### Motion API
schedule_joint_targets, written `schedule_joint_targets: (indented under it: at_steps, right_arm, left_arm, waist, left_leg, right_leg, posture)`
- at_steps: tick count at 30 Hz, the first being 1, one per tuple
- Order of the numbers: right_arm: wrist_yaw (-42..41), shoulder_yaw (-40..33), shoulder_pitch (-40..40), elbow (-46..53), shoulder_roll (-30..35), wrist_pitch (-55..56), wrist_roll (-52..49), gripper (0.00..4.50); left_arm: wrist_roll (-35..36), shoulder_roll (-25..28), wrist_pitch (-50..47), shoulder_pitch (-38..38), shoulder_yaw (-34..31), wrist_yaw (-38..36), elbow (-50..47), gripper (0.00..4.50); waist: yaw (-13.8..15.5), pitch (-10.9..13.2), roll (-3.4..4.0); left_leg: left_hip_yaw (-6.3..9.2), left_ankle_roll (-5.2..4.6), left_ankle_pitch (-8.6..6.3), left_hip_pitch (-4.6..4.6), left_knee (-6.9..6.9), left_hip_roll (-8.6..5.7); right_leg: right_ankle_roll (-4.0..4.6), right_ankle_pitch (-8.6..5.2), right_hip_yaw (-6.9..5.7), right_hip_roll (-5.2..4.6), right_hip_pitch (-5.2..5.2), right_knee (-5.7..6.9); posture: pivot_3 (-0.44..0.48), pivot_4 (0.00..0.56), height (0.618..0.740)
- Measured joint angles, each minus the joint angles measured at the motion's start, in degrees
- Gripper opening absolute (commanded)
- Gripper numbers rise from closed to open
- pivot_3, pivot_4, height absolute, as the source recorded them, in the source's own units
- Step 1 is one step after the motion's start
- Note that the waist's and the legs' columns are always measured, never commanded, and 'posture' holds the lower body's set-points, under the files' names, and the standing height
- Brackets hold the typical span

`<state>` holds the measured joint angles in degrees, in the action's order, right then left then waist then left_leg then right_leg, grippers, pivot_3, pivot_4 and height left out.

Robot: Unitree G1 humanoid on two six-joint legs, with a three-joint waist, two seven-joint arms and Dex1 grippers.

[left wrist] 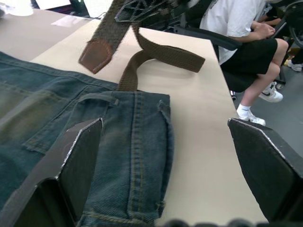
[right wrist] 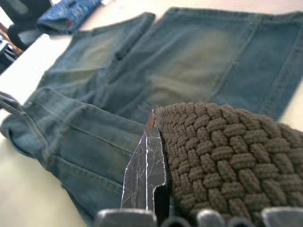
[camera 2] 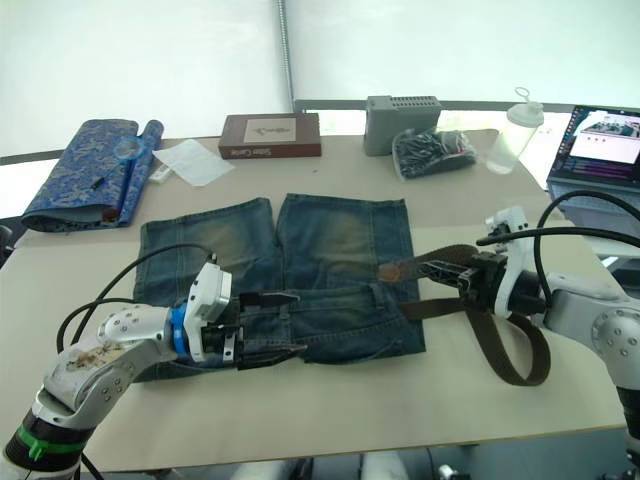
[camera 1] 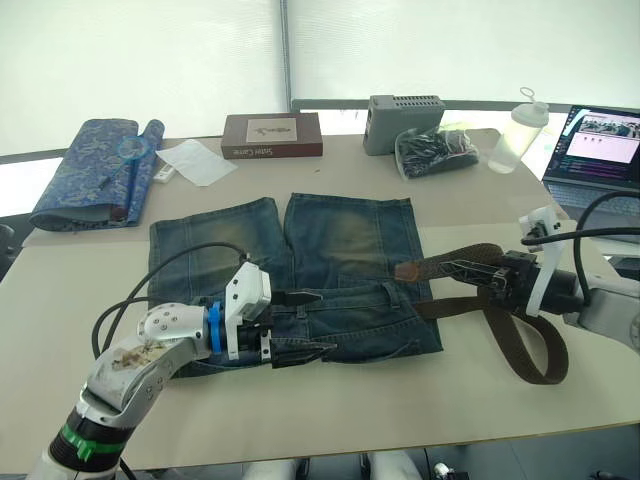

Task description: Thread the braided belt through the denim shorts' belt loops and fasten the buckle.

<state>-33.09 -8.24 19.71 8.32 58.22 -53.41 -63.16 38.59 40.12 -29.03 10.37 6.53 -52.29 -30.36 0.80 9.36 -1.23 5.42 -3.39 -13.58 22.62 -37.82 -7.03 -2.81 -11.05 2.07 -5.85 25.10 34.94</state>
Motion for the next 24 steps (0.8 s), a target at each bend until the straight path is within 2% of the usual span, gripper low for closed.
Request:
schedule_joint_targets:
  at_steps: [7, 18, 24]
  right_arm:
    - [-7.68, 4.56, 1.97, -5.14, 0.00, -1.34, 9.42, 0.00]
    - [-15.14, 7.38, 6.52, -10.19, -3.08, -2.32, 16.70, 0.00]
    - [-14.39, 10.77, 10.57, -13.29, -7.54, -3.01, 22.77, 0.00]
  left_arm:
    - [-0.25, -0.03, -0.01, -1.04, -0.78, 1.12, -1.32, 4.47]
    - [-0.28, -0.02, -0.02, -2.25, -1.38, 1.64, -1.07, 4.47]
    - [-0.53, -0.05, 0.12, -3.72, -1.80, 1.61, -0.86, 4.47]
  waist:
    - [0.06, 0.00, 0.00]
    - [-0.18, 0.00, 0.01]
    - [-0.16, 0.00, 0.02]
  left_leg:
    - [0.01, 0.00, 0.00, 0.00, -0.03, -0.02]
    - [0.00, 0.02, 0.01, -0.02, -0.03, 0.00]
    - [0.00, 0.07, 0.03, -0.06, -0.04, 0.01]
  right_leg:
    - [-0.04, 0.03, -0.04, 0.03, 0.00, 0.03]
    - [-0.03, 0.05, 0.03, 0.33, 0.01, 0.06]
    - [0.00, 0.08, 0.06, 0.35, 0.02, 0.09]
  posture:
    - [0.000, 0.150, 0.740]
    - [0.000, 0.150, 0.740]
    - [0.000, 0.150, 0.740]
